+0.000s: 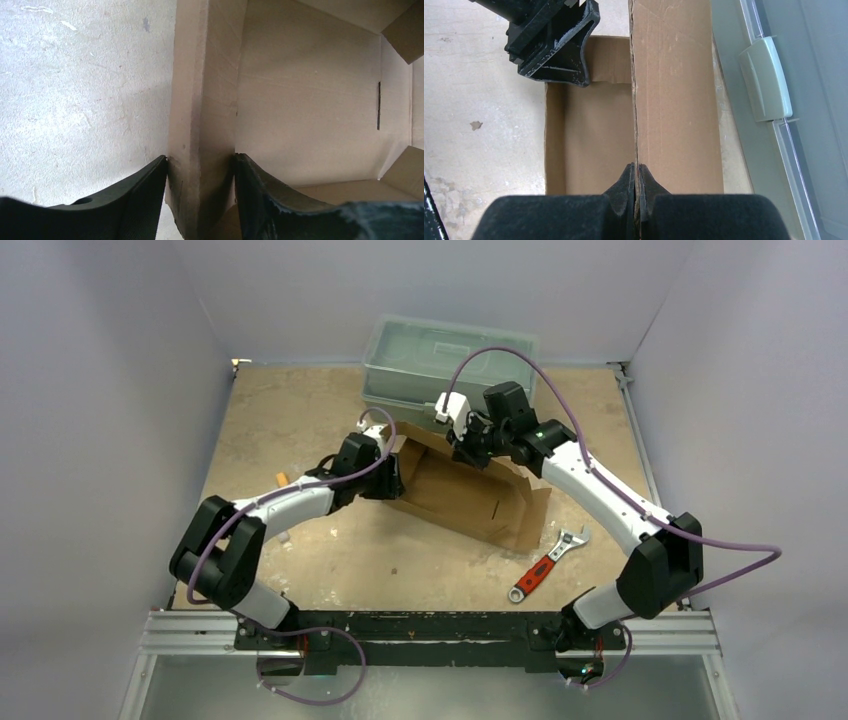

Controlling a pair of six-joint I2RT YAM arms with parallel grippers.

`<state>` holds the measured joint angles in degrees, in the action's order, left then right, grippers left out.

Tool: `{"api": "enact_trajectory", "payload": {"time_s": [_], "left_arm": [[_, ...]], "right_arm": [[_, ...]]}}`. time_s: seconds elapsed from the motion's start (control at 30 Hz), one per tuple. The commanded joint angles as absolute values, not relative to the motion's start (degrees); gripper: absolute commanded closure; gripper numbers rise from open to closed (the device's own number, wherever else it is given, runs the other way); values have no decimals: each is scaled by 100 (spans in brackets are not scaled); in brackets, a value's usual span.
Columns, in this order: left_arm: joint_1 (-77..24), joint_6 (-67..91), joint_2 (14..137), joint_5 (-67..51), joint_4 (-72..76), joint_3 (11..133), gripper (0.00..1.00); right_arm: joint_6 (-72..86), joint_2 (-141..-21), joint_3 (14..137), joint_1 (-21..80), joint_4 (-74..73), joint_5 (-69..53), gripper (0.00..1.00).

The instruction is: Fold the paper box

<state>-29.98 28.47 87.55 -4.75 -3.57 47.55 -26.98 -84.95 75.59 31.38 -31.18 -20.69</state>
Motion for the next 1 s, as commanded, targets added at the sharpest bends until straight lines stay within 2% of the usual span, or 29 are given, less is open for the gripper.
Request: {"api": "enact_trajectory", "payload": {"time_s": [0.0,0.1,0.2,0.27,0.33,0.47,0.5,0.57,0.6,0.7,0.97], "left_arm": [[-2953,2713,8859,-628,-356,5110,53],[-2953,2605,8894,-580,-538,5107,59],[-2953,2554,8915,-547,-603,5105,85],[-2953,2557,8936,-545,-599,5123,88],[-2952,2585,8938,-550,-578,5152,100],[-2938,2699,8947,-791,-420,5140,100],[-2919,2731,8947,-915,-368,5125,90],[-2889,2825,8920,-1065,-255,5062,64],[-2877,2860,8901,-1098,-199,5028,56],[-2824,2962,8857,-1178,-106,4972,43],[-2779,3238,8782,-1504,456,4811,40]], "right_arm": [[-2628,-8297,7502,3161,-3012,-2109,100],[-2629,-8288,7474,3170,-3002,-2122,100],[-2628,-8295,7445,3181,-2996,-2140,100],[-2628,-8305,7444,3202,-2996,-2138,100],[-2633,-8306,7440,3219,-2997,-2128,100],[-2631,-8306,7419,3234,-2994,-2110,100],[-2632,-8301,7406,3229,-2997,-2114,100],[-2636,-8282,7378,3238,-2982,-2109,100],[-2639,-8280,7368,3241,-2978,-2109,100],[-2637,-8247,7324,3251,-2957,-2102,100],[-2638,-8145,7159,3338,-2893,-2194,100]]}}
